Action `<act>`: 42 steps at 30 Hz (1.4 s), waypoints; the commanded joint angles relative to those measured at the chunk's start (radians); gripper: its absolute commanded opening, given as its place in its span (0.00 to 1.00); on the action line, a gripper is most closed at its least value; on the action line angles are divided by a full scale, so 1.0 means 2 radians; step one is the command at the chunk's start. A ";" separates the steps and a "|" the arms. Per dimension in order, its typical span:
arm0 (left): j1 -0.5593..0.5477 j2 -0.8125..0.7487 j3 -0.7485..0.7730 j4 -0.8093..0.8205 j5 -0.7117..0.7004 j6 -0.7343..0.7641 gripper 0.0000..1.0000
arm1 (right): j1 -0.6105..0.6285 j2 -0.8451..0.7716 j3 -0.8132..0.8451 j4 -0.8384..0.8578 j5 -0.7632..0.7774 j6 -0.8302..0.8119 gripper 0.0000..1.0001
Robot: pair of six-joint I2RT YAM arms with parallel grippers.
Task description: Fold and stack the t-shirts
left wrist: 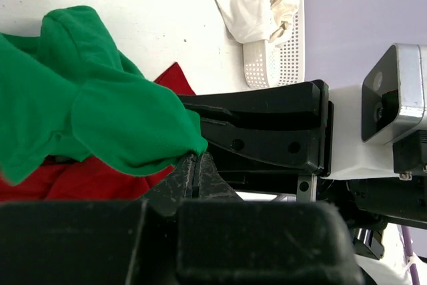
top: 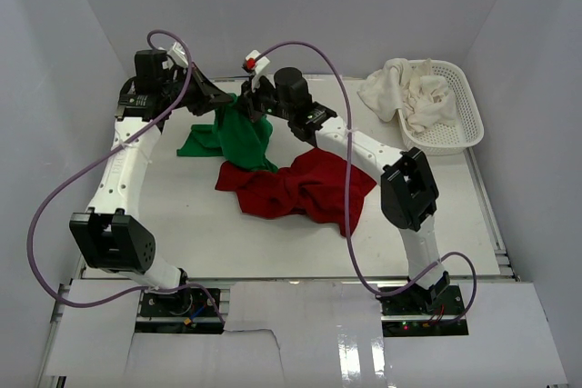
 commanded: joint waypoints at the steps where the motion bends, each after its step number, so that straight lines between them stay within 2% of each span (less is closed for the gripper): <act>1: -0.001 -0.028 0.004 0.008 0.016 0.004 0.00 | 0.000 -0.011 0.018 0.003 0.003 0.006 0.08; 3: -0.001 -0.025 0.008 0.012 0.012 0.009 0.05 | -0.001 -0.024 0.004 0.001 0.007 0.007 0.08; 6: -0.001 -0.019 0.022 0.032 -0.002 0.009 0.35 | -0.002 -0.051 -0.016 -0.026 0.024 -0.003 0.08; 7: -0.001 -0.016 0.029 0.039 -0.004 0.008 0.55 | -0.005 -0.057 -0.016 -0.038 0.030 -0.006 0.08; 9: -0.001 -0.002 0.060 0.048 -0.004 0.001 0.71 | -0.024 -0.056 -0.002 -0.075 0.037 -0.005 0.08; 10: 0.000 0.003 0.070 0.050 0.000 -0.001 0.75 | -0.035 -0.049 0.010 -0.085 0.037 -0.001 0.08; 14: -0.002 -0.005 0.061 0.075 0.027 -0.006 0.77 | -0.089 -0.016 0.103 -0.180 0.027 0.017 0.08; 15: -0.003 -0.020 0.031 0.082 0.031 -0.004 0.77 | -0.109 -0.008 0.150 -0.192 0.027 0.018 0.08; 19: -0.018 -0.035 -0.050 0.094 0.072 0.026 0.78 | -0.158 0.018 0.214 -0.212 0.030 0.028 0.08; 21: -0.038 -0.041 -0.082 0.093 0.070 0.042 0.78 | -0.184 0.015 0.213 -0.204 0.034 0.034 0.08; 25: -0.080 -0.074 -0.163 0.113 0.020 0.065 0.78 | -0.228 0.001 0.200 -0.196 0.040 0.037 0.08; 32: -0.123 -0.078 -0.224 0.134 -0.006 0.075 0.78 | -0.297 -0.035 0.203 -0.164 0.068 0.054 0.08; 36: -0.140 -0.072 -0.250 0.146 -0.016 0.080 0.78 | -0.330 -0.047 0.233 -0.155 0.092 0.056 0.08; 42: -0.150 -0.074 -0.286 0.158 -0.027 0.081 0.77 | -0.368 -0.077 0.213 -0.119 0.168 0.046 0.08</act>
